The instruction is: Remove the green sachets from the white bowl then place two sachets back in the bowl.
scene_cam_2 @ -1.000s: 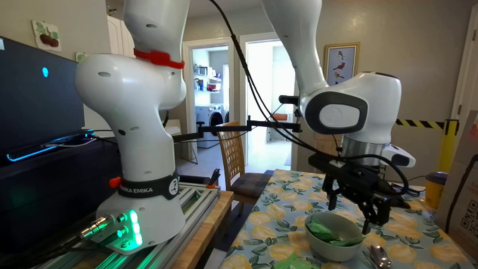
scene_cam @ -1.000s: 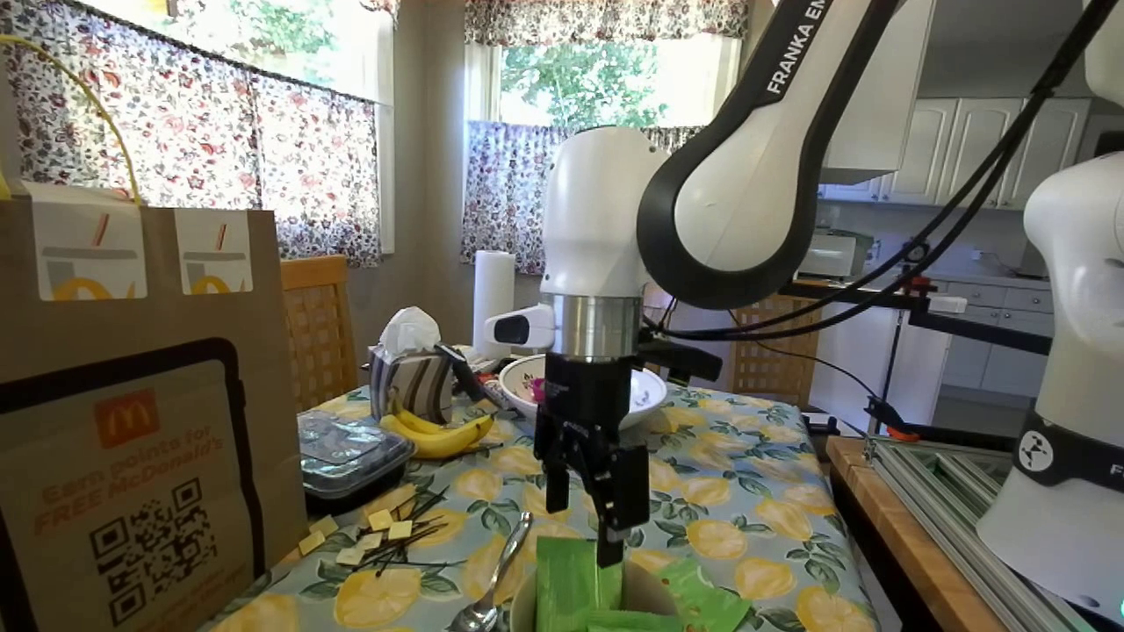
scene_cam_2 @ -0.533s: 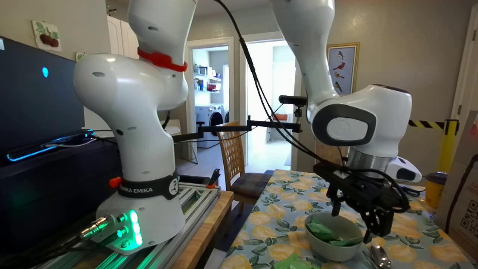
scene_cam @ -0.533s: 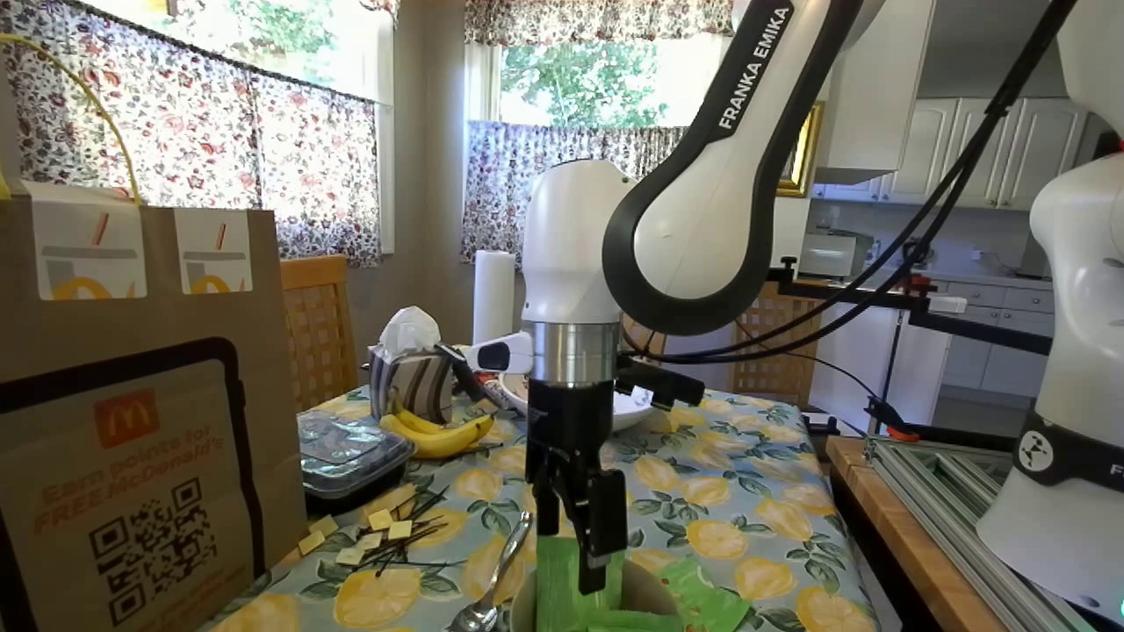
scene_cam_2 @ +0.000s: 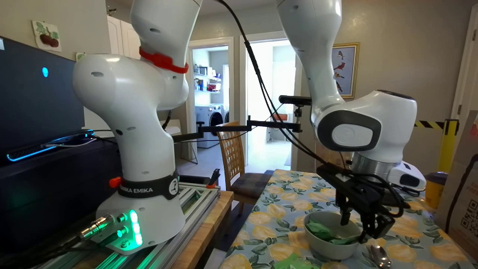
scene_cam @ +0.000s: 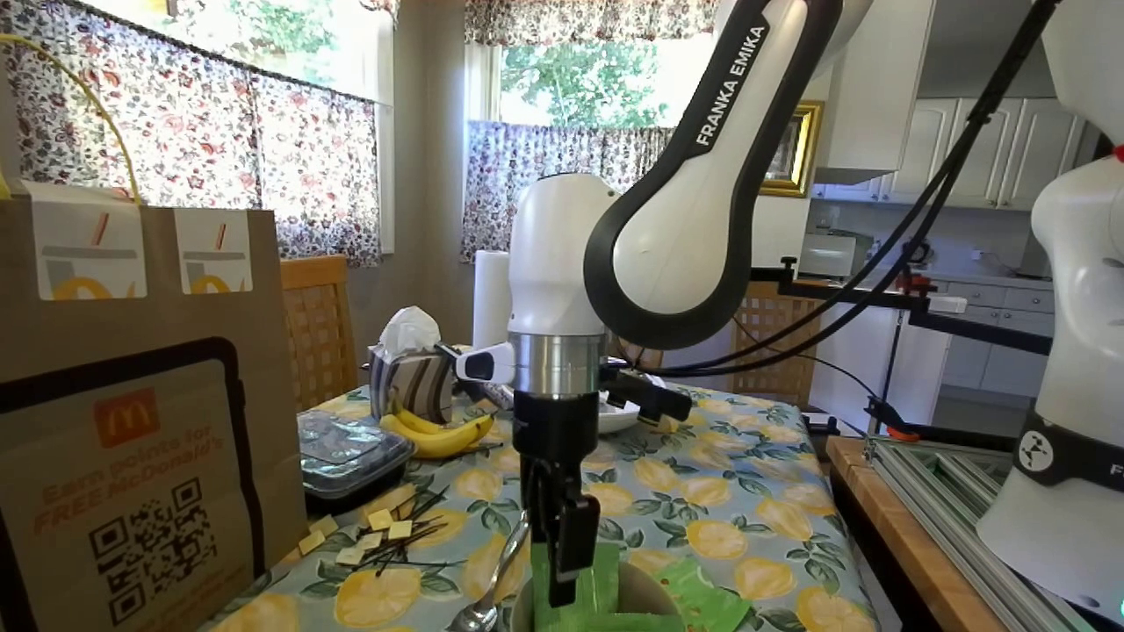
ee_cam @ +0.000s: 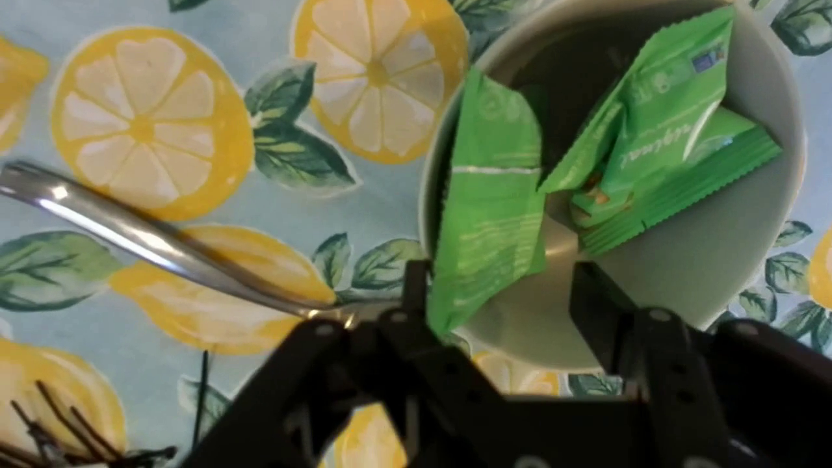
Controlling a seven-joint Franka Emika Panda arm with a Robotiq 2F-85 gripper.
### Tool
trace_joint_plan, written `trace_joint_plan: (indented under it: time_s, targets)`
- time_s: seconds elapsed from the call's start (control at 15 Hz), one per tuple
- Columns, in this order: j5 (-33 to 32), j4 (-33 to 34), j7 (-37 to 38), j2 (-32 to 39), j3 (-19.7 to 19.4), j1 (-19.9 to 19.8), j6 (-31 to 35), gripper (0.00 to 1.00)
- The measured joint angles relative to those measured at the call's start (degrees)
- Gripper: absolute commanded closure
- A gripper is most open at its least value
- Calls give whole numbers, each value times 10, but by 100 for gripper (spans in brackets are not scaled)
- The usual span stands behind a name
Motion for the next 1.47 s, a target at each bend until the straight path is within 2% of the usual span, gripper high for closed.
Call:
trace_joint_plan:
  time_s: [0.07, 0.13, 0.27, 0.8, 1.0, 1.2, 1.33, 1.47]
  targets:
    - [0, 1, 6, 0, 0, 0, 4, 69]
    - [-1, 2, 12, 0, 0, 0, 7, 87]
    - [-3, 2, 22, 0, -1, 0, 12, 100]
    - [-13, 2, 55, -1, 0, 3, 17, 100]
    - [-12, -2, 55, -10, 13, 0, 18, 100]
    - [5, -25, 28, -42, 64, -24, 18, 100]
    - [43, -44, -20, -69, 111, -53, 16, 100]
    - [77, -63, -49, -98, 132, -66, 11, 100]
